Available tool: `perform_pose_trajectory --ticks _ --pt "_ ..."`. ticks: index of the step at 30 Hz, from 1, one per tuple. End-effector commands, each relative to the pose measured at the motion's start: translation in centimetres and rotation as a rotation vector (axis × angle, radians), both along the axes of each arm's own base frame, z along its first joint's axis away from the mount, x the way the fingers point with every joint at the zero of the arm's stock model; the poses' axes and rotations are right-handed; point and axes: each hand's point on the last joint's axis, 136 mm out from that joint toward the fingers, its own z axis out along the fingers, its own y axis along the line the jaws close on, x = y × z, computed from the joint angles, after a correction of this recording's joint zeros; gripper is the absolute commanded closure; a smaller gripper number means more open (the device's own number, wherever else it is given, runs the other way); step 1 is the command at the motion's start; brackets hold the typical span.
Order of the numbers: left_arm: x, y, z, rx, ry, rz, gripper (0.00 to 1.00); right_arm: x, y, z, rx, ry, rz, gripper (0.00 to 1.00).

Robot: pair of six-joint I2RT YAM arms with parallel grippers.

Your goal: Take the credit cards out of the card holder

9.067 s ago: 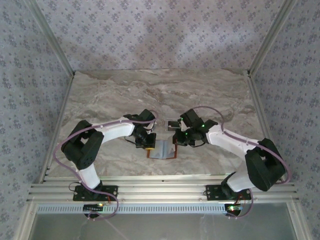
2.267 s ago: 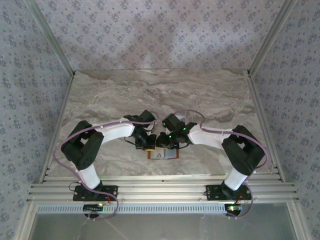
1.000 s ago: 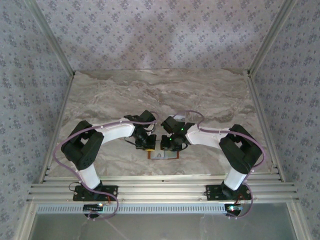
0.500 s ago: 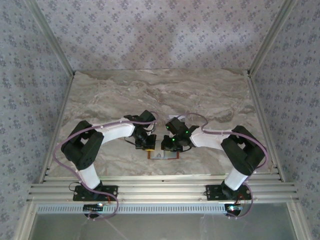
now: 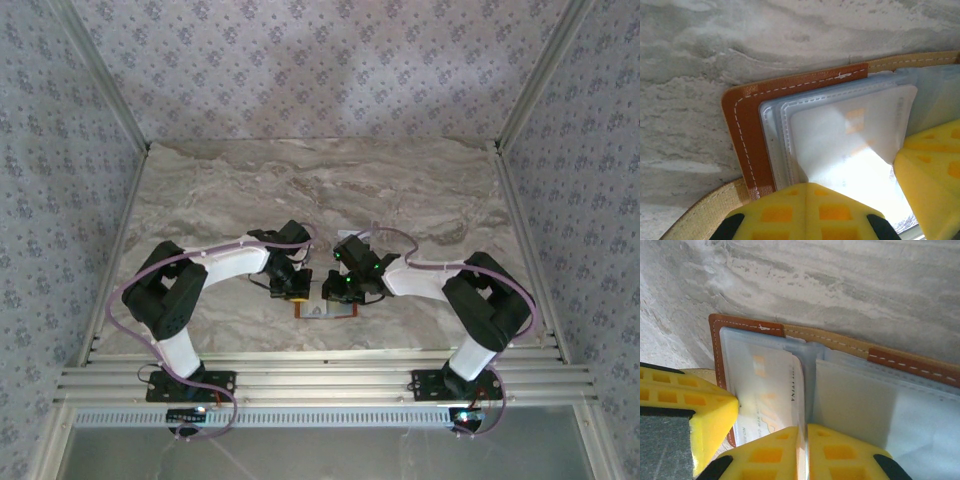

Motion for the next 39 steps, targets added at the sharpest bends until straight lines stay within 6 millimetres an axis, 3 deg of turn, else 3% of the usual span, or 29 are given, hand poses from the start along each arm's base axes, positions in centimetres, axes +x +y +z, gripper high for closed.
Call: perform_pose_trajectory --ticks 1,9,14,22,31,35,39 --pt "-0.6 1.4 -1.4 0.087 0.019 -0.006 0.94 -0.3 1.2 0.6 0.074 0.008 0.019 0.86" --pt "-0.5 1.3 -1.5 0.084 0.019 -0.004 0.94 -0.7 1.4 0.0 0.071 0.036 0.031 0.85" --pt "-0.5 1.3 -1.4 0.085 0.018 -0.005 0.94 -0.5 1.2 0.3 0.071 0.023 0.024 0.91" --pt "-0.5 1.5 -1.4 0.095 0.015 -0.006 0.94 -0.1 -1.0 1.1 0.012 -0.025 -0.020 0.98" --pt "-0.6 1.6 -1.5 0.099 0.015 -0.002 0.94 0.2 -2.6 1.8 -0.024 -0.038 -0.057 1.00" --pt "-0.6 1.7 -1.5 0.098 0.017 -0.001 0.94 0.2 -1.7 2.5 0.021 -0.047 -0.040 1.00" --pt "-0.6 1.6 -1.5 0.096 0.016 -0.001 0.94 0.1 -0.2 3.2 0.084 -0.041 -0.009 0.89"
